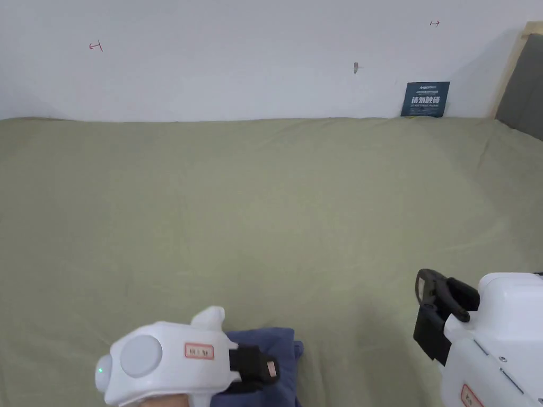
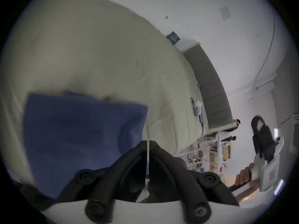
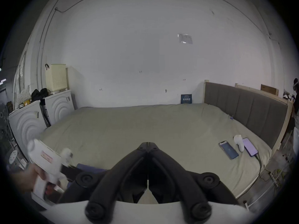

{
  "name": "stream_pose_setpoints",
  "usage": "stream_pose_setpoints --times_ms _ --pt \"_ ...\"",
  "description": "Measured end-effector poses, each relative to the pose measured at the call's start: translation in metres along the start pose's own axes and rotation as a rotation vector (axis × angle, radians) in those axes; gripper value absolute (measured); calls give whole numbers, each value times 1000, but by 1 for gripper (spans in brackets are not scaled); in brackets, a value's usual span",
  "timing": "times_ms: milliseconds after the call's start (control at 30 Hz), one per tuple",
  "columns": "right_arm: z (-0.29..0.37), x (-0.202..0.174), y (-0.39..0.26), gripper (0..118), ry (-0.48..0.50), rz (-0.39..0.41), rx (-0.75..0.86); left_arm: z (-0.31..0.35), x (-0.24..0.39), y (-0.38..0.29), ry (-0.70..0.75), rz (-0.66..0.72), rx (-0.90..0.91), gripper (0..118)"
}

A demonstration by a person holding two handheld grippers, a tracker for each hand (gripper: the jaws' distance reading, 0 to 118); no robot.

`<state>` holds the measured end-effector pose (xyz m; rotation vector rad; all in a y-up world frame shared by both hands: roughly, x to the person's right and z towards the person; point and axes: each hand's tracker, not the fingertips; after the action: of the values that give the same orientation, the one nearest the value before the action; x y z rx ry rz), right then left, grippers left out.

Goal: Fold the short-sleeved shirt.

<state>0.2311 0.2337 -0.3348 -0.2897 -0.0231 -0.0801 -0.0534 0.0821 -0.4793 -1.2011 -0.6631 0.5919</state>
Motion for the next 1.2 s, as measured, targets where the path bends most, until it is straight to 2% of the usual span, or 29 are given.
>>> stream_pose_setpoints --times_ms 133,200,233,300,333,367,467,533,567,633,700,733,800,900,933,967,1000,1033,1067,1100,1200 --pt "-5 4 -6 2 39 -20 -67 -43 -36 -20 22 25 -73 0" --pt "-9 7 -9 2 69 -50 -111 -33 -40 -16 -87 96 -37 0" --pt "-14 7 -10 2 102 -67 -131 -24 -37 -12 -83 106 -22 0" --pt "-26 2 -12 2 151 -82 -178 2 -24 -5 -42 30 0 0" --pt "-35 -2 -15 2 211 -105 -198 18 -19 -2 -37 -21 26 0" --pt "-43 -5 -17 2 272 -140 -223 33 -16 2 -7 -38 31 0" --pt "-87 -17 -39 2 521 -319 -394 83 -19 10 64 -72 125 0" --pt "-124 -26 -67 2 691 -439 -550 114 -34 12 83 -37 165 0" --pt "-137 -29 -80 2 745 -493 -604 123 -41 13 91 -18 171 0" --pt "-171 -38 -114 2 814 -582 -713 142 -62 13 112 -10 197 0" --pt "-194 -38 -141 2 829 -628 -766 147 -84 18 130 9 184 0" --pt "-204 -37 -155 2 803 -657 -795 149 -94 19 130 32 173 0" --pt "-219 -28 -183 2 837 -731 -851 147 -109 21 122 60 165 0" --pt "-232 -11 -213 2 907 -951 -864 139 -128 27 61 81 91 0" --pt "-234 -7 -213 2 933 -987 -855 136 -131 28 31 75 84 0" --pt "-232 -7 -211 2 934 -976 -868 132 -134 31 1 61 66 4" --pt "-232 -7 -209 2 927 -947 -867 130 -137 33 -35 69 60 23" --pt "-232 -8 -208 2 931 -918 -871 124 -140 37 -64 86 48 77" --pt "-233 -8 -207 2 933 -918 -876 116 -142 39 -57 78 31 114" --pt "-233 -10 -206 2 935 -920 -878 115 -141 42 -64 69 23 118" --pt "-233 -10 -205 2 936 -923 -882 90 -151 46 -102 80 -27 117"
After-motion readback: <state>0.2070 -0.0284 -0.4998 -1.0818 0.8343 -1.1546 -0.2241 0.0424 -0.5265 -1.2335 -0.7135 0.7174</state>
